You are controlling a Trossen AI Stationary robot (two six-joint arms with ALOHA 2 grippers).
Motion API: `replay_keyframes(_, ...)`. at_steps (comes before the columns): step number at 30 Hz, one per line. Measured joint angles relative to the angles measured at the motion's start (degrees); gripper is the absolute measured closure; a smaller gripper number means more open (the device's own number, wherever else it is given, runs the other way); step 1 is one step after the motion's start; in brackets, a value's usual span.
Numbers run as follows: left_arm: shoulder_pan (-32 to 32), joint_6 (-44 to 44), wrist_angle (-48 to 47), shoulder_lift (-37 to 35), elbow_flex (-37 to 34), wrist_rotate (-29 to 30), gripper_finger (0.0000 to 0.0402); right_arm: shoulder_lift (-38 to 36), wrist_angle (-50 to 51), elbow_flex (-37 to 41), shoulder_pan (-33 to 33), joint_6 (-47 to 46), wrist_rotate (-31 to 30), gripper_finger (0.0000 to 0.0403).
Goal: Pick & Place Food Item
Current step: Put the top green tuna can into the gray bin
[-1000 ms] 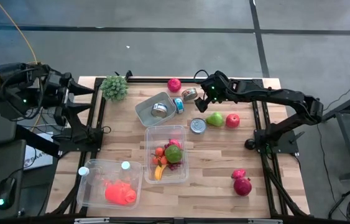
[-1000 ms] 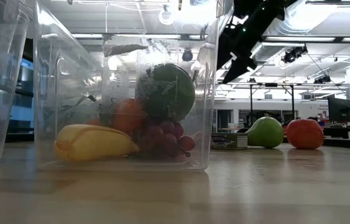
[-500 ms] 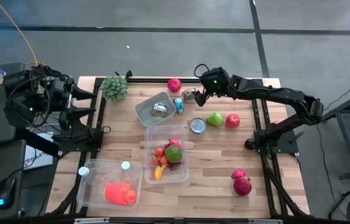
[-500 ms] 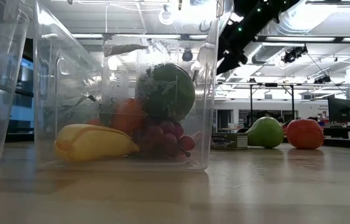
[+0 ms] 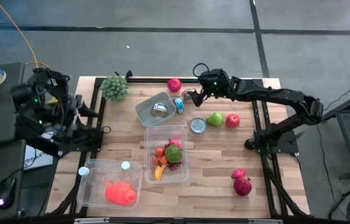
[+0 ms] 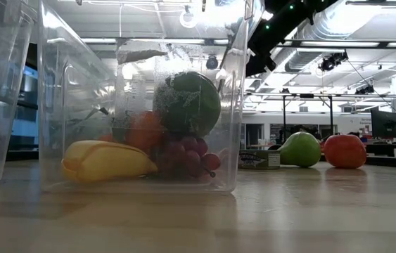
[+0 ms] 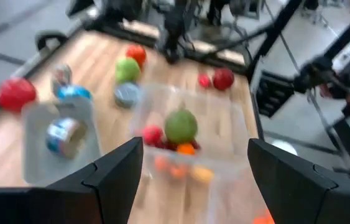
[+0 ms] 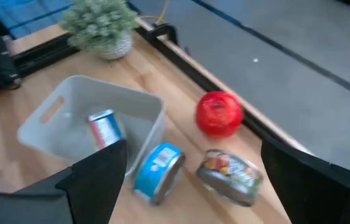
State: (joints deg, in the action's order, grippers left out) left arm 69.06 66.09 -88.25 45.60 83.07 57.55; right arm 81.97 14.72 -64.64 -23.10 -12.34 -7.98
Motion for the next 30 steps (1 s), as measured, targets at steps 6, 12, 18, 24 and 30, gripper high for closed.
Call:
replay_keyframes(6,-0.7,-3.27,11.31,0.33,-9.66,4.63,0.012,0.0,0.02,0.0,3.06,-0.05,0.67,0.0046)
replay_keyframes(12,-8.71,-11.16,24.14,0.33,-13.19,-0.51,0.012,0.0,0.02,0.0,6.26,-0.06,0.54,0.0046)
replay_keyframes(18,-22.52,-29.42,38.48,2.18,-13.55,-18.47,0.012,0.0,-0.38,0.0,9.17,-1.35,-0.01,0.0046)
replay_keyframes(24,-39.08,-43.81,49.65,-0.2,-13.43,-46.7,0.012,0.0,-0.5,0.0,13.12,-11.37,0.02,0.0046)
replay_keyframes(30,-53.58,-45.24,46.17,-4.46,-13.38,-59.7,0.012,0.0,-3.51,0.0,17.55,-16.63,-1.12,0.0046)
